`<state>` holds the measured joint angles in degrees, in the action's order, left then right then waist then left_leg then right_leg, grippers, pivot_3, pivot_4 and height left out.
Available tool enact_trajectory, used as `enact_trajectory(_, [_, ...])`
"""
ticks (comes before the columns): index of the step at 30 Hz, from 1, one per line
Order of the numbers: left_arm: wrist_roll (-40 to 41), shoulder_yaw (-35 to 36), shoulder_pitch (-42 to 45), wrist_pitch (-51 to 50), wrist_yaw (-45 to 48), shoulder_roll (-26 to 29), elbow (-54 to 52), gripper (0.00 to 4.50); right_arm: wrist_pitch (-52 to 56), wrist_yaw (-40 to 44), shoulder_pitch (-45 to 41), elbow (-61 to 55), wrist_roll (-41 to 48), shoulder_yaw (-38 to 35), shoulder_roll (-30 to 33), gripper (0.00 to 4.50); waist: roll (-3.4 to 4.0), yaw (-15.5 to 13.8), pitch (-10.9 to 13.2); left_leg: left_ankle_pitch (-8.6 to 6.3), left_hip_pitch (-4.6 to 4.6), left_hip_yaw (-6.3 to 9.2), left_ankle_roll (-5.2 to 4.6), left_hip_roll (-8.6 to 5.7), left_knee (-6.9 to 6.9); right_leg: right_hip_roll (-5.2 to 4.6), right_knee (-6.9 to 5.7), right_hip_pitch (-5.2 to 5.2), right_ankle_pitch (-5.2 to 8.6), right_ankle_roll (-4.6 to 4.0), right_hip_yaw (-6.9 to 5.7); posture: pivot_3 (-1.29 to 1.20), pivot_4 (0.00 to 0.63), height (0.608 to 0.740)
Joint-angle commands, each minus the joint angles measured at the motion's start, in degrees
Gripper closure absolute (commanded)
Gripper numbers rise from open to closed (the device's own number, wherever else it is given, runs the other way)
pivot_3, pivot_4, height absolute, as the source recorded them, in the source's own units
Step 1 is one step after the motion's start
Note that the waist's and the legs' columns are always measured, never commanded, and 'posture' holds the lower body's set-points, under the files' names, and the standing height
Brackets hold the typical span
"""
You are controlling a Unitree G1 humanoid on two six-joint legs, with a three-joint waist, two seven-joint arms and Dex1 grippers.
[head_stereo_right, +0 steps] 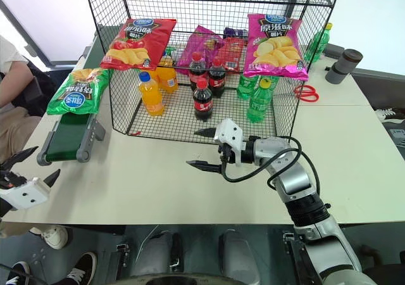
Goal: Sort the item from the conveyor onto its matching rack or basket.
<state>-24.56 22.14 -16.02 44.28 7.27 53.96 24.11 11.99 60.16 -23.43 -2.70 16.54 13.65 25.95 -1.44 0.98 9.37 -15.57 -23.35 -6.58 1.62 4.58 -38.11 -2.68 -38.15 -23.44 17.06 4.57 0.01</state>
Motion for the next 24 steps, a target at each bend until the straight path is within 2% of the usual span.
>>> enact_trajectory(1, [0.5,0.1,-0.1,0.6,-1.1,1.6,0.1,0.00,-0.5,0.1,-0.4,-2.7,0.4,-0.1,-0.3,0.07,0.00,0.0,0.0,0.00,0.00,0.00,0.00,0.00,0.00,0.00,0.00,0.00,0.00,0.00,0.00,0.00,0.150,0.740])
enact_trajectory(11, [0.6,-1.4,1.2,0.2,-1.2,1.9,-0.1,0.00,0.0,0.4,0.0,-3.7,1.0,0.1,-0.3,0.07,0.00,0.0,0.0,0.00,0.00,-0.01,0.00,0.00,0.00,0.01,0.00,0.00,0.00,0.00,0.00,0.00,0.150,0.740])
enact_trajectory(24, [0.7,-2.0,2.9,0.2,-1.6,2.0,-0.7,0.00,6.9,1.1,0.9,-7.8,6.3,-0.9,-0.3,0.07,0.00,-0.1,0.0,0.00,0.00,-0.01,0.00,0.00,0.00,0.01,-0.01,0.00,0.00,0.00,0.00,0.00,0.150,0.740])
